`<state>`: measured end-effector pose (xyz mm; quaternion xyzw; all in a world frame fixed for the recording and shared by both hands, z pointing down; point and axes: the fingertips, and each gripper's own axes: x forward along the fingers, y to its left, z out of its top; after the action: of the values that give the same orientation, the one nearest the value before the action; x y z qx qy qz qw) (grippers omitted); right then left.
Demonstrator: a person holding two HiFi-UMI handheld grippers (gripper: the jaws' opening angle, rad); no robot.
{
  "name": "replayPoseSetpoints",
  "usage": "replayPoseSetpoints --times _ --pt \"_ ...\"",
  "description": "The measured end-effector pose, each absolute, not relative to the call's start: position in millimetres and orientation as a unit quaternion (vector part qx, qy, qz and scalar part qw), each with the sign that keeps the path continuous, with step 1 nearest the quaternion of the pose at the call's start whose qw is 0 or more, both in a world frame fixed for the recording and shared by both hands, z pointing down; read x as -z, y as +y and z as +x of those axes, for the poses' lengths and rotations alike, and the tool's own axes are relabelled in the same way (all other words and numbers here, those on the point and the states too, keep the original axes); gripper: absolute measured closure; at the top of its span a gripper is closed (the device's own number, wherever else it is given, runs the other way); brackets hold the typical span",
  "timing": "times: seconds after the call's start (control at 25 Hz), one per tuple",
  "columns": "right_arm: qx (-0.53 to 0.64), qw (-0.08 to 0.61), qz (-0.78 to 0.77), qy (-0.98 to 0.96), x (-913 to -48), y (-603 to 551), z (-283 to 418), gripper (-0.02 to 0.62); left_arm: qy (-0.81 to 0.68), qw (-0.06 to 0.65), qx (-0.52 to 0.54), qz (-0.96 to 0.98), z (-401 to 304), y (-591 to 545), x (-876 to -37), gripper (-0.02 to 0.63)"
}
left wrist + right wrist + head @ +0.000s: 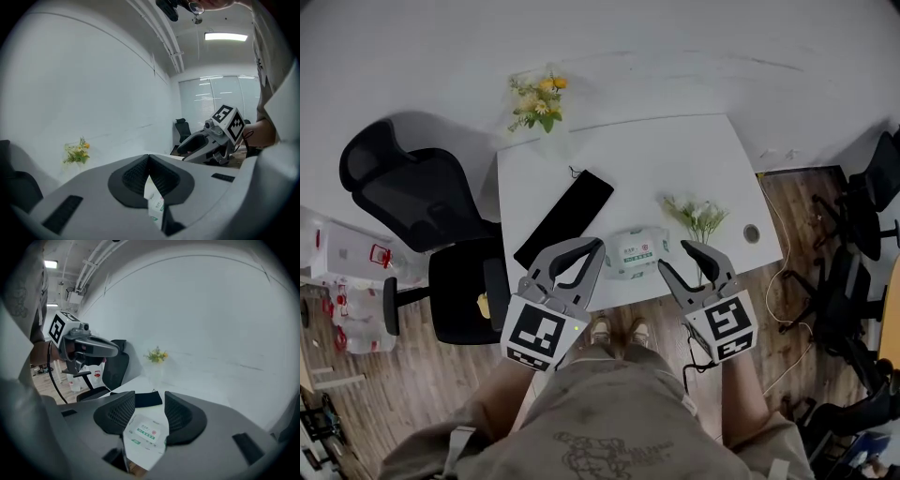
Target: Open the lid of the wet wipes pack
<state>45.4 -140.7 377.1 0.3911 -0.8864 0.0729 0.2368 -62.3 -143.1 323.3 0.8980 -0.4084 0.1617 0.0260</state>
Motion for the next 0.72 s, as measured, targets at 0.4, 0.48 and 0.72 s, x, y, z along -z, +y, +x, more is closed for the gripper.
replayPoseSetpoints --times 0.4,0.48,0.72 --pt "-0.088 0.315 0.339 -0.882 -471 -160 40 0.387 -0.409 0.090 -0.230 0.879 -49 -156 -411 0.589" --pt "-0.107 0.318 0.323 -0.885 -488 -159 36 0.388 -0.401 0.106 -0.246 0.876 -45 -155 -434 0.589" --pt "-0.112 0.364 0.288 -0.879 -545 -154 32 0.397 -0.380 0.152 -0.298 0.862 -37 -151 -501 0.589"
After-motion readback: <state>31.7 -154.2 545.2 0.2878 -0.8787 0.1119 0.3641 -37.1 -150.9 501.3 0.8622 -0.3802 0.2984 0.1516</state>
